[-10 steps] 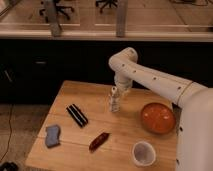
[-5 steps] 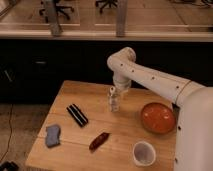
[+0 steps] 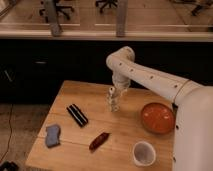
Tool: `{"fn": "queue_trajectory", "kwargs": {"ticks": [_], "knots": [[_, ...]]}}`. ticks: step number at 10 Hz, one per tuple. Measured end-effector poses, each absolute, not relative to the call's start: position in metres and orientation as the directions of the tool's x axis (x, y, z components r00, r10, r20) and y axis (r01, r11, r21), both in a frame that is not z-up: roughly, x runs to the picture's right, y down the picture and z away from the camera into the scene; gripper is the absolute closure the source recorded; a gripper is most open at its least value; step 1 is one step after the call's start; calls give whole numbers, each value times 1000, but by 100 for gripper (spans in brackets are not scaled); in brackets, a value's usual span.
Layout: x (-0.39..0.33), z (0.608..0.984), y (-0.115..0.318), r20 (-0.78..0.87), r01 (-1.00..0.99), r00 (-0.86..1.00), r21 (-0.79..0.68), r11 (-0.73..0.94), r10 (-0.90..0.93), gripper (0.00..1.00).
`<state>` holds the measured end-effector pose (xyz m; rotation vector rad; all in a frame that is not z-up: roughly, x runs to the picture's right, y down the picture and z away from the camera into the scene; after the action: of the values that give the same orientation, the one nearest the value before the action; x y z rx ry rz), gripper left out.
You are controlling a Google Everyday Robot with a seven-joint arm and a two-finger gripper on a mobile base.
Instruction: Knock the bottle over
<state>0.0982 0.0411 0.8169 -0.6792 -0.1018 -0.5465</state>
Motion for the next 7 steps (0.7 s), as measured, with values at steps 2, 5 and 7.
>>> {"fn": "queue_trajectory", "kwargs": {"ticks": [2, 5, 7], "knots": [[98, 817, 40, 266, 516, 852, -569, 641, -450, 98], [96, 818, 39, 273, 525, 847, -568, 634, -456, 98], [99, 819, 37, 270, 525, 847, -566, 636, -458, 98]]}}
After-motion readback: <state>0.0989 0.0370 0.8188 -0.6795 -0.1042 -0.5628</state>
